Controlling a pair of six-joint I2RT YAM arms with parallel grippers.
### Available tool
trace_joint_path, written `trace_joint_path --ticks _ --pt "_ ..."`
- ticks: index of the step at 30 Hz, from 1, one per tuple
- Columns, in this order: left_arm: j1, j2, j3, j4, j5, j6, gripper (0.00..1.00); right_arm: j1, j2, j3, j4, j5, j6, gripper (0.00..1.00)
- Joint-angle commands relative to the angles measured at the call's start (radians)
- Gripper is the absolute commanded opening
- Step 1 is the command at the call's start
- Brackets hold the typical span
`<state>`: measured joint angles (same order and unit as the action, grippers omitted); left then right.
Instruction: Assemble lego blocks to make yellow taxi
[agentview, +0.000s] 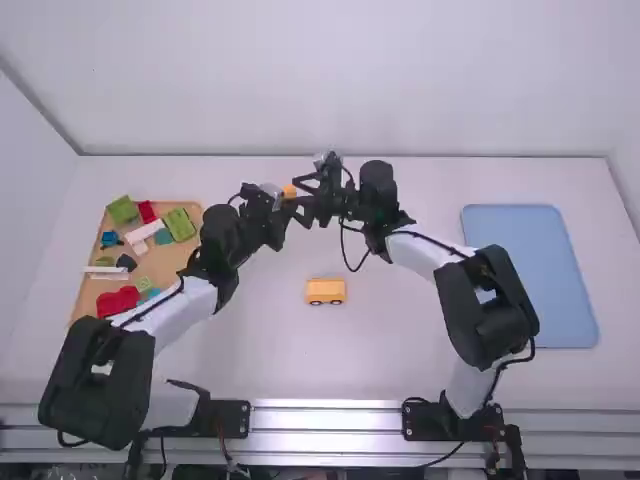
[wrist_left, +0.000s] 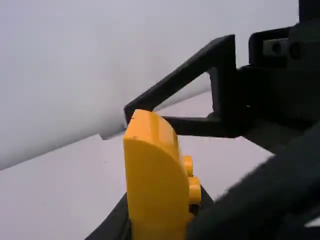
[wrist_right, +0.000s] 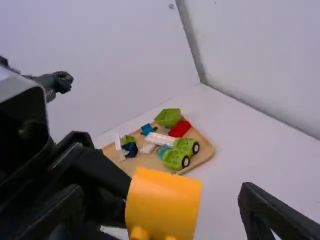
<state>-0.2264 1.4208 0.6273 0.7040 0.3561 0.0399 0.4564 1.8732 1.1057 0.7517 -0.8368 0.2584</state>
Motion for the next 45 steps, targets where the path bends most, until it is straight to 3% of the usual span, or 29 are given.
trace_joint_path --ticks 1,7,11,16,18,22,24,26,27,30,35,38,39,42,45 --pt "-0.005 0.005 0.013 0.030 0.004 -0.023 0.05 -0.004 -0.032 -0.008 0.000 0.023 0.007 0.79" --pt "-0.041 0.019 0.013 0.050 -0.078 -0.026 0.05 0.010 -0.031 -0.008 -0.003 0.051 0.003 0.62" --pt "-0.042 0.037 0.013 0.071 -0.074 -0.026 0.06 0.010 -0.031 -0.008 -0.005 0.048 0.004 0.60" --pt "-0.037 0.064 0.013 0.108 -0.058 -0.026 0.07 0.016 -0.031 -0.008 -0.019 0.024 0.006 0.46" --pt "-0.037 0.064 0.013 0.110 -0.058 -0.026 0.09 0.025 -0.031 -0.008 -0.023 0.031 0.002 0.44" --pt "-0.043 0.064 0.014 0.119 -0.062 -0.026 0.19 0.037 -0.031 -0.008 -0.023 0.031 -0.023 0.28" --pt "-0.035 0.064 0.014 0.124 -0.058 -0.026 0.48 0.035 -0.031 -0.008 -0.023 0.032 -0.024 0.20" --pt "-0.035 0.064 0.014 0.123 -0.058 -0.026 0.64 0.034 -0.031 -0.008 -0.023 0.041 -0.023 0.18" --pt "-0.039 0.064 0.014 0.116 -0.059 -0.026 0.99 0.033 -0.032 -0.007 -0.022 0.070 -0.024 0.17" --pt "-0.042 0.064 0.013 0.092 -0.060 -0.026 0.99 0.008 -0.045 -0.007 -0.043 0.163 -0.033 0.14" --pt "-0.041 0.064 0.013 0.028 -0.139 -0.023 0.99 -0.011 -0.162 -0.007 -0.304 0.402 -0.148 0.13" --pt "-0.041 0.064 0.013 -0.058 -0.319 -0.022 0.99 0.021 -0.272 0.002 -0.598 0.729 -0.249 0.13" --pt "-0.041 0.064 0.013 -0.062 -0.325 -0.022 0.99 0.022 -0.275 0.003 -0.609 0.739 -0.252 0.13" --pt "-0.041 0.064 0.013 -0.114 -0.388 -0.024 0.99 0.040 -0.325 0.027 -0.851 0.828 -0.312 0.06" --pt "-0.041 0.064 0.013 -0.143 -0.391 -0.066 0.99 0.039 -0.322 0.046 -1.036 0.837 -0.315 0.06"
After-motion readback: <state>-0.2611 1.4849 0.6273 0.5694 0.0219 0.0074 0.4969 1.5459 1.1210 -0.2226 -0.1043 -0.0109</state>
